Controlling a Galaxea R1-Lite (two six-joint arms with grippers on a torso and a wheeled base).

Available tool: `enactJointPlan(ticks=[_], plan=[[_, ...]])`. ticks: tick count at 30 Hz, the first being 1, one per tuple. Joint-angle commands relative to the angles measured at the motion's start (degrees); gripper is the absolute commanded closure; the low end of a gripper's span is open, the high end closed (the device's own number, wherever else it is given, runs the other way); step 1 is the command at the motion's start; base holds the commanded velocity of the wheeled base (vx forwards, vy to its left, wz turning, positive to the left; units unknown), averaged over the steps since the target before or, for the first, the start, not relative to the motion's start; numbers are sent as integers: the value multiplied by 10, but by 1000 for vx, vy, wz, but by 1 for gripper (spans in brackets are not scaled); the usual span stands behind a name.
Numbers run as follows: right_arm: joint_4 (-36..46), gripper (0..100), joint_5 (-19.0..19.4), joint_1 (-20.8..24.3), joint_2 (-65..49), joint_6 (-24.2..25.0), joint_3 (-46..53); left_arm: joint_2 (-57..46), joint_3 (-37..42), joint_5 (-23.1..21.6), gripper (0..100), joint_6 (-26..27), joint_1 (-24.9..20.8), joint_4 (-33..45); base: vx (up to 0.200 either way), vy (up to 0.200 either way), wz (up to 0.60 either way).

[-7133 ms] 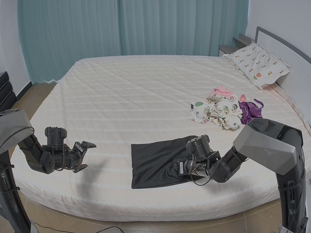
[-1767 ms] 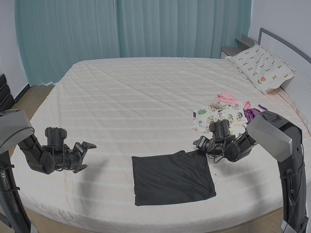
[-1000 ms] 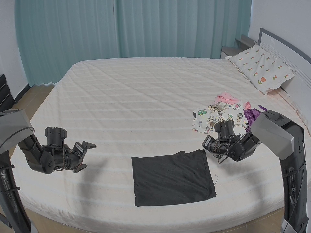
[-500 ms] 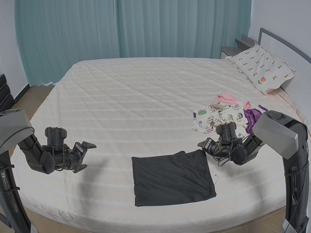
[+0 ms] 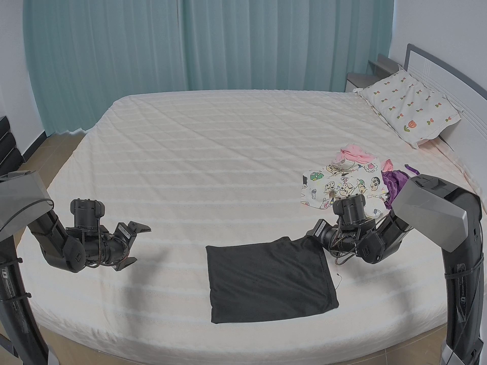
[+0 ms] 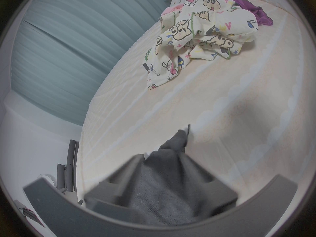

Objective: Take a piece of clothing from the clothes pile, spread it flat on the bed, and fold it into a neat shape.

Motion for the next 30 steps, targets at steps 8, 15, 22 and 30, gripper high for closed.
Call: enactJointPlan(ticks=[8, 15, 22, 30], plan=[[-3, 100, -4, -5, -1, 1, 1, 0, 1, 0, 0, 0, 0, 0, 0, 0, 0], [-3, 100, -15, -16, -1, 0, -5, 0, 1, 0, 0, 0, 0, 0, 0, 0, 0], [-4, 0, -15, -16, 11, -1, -10, 0, 2, 0, 0, 0, 0, 0, 0, 0, 0], [-13, 0, -16, -21, -7, -4, 19, 1, 3, 0, 0, 2, -1, -1, 0, 0, 0]])
